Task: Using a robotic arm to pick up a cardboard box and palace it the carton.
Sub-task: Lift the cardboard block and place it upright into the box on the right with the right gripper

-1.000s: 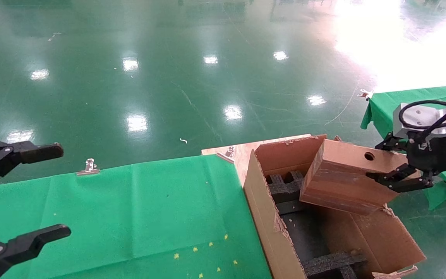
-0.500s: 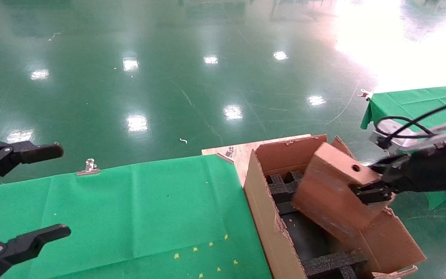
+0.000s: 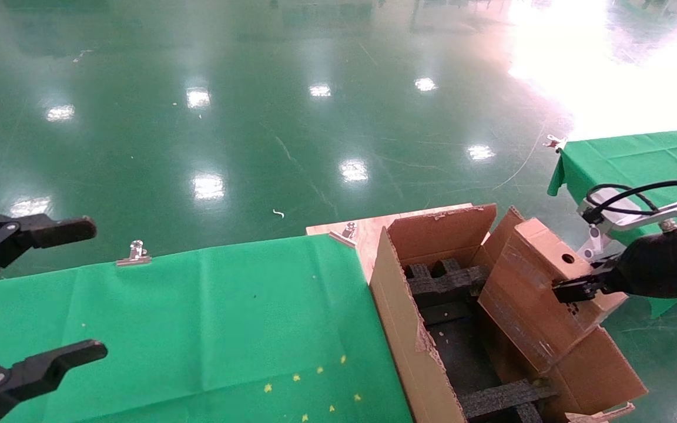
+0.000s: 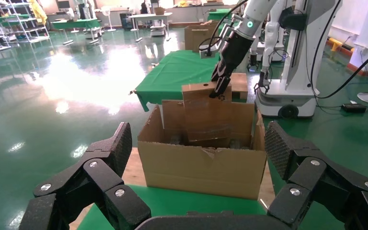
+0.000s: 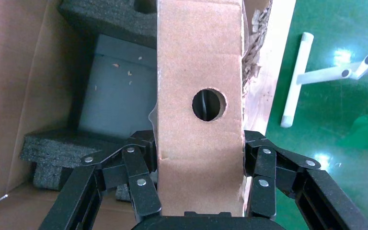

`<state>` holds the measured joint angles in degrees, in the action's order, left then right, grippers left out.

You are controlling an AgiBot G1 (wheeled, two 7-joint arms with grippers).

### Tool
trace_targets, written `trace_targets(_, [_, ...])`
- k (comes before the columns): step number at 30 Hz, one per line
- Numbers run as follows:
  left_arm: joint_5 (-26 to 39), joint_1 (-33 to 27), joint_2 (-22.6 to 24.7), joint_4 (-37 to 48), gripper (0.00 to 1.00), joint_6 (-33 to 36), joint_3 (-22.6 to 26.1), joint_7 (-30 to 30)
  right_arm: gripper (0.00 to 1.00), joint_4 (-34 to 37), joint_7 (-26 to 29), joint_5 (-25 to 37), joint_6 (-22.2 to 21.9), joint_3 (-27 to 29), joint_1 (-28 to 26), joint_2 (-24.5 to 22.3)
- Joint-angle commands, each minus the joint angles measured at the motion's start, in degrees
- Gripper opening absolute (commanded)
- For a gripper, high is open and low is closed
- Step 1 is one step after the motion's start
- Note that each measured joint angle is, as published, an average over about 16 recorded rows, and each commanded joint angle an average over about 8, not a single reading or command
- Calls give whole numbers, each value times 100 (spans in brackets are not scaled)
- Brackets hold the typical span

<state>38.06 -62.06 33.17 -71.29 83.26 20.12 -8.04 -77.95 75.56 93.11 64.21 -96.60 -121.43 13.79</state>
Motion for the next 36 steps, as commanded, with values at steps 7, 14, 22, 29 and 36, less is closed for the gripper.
trace_targets(7, [-1, 1, 0, 1, 100, -1, 0, 0, 0, -26, 114, 45, -98, -23, 46, 70])
trace_targets(14, [-1, 1, 0, 1, 100, -1, -1, 0, 0, 170, 364, 86, -150, -30, 71, 132])
trace_targets(22, [-1, 1, 0, 1, 100, -1, 0, 1, 0, 99, 1634, 568, -302, -134, 198, 280])
trace_targets(29, [-1, 1, 0, 1, 100, -1, 0, 1, 0, 41, 2325, 952, -400, -240, 346, 478])
trace_targets(36, [-1, 1, 0, 1, 100, -1, 0, 1, 0, 36, 2735, 1220, -505, -335, 507, 620])
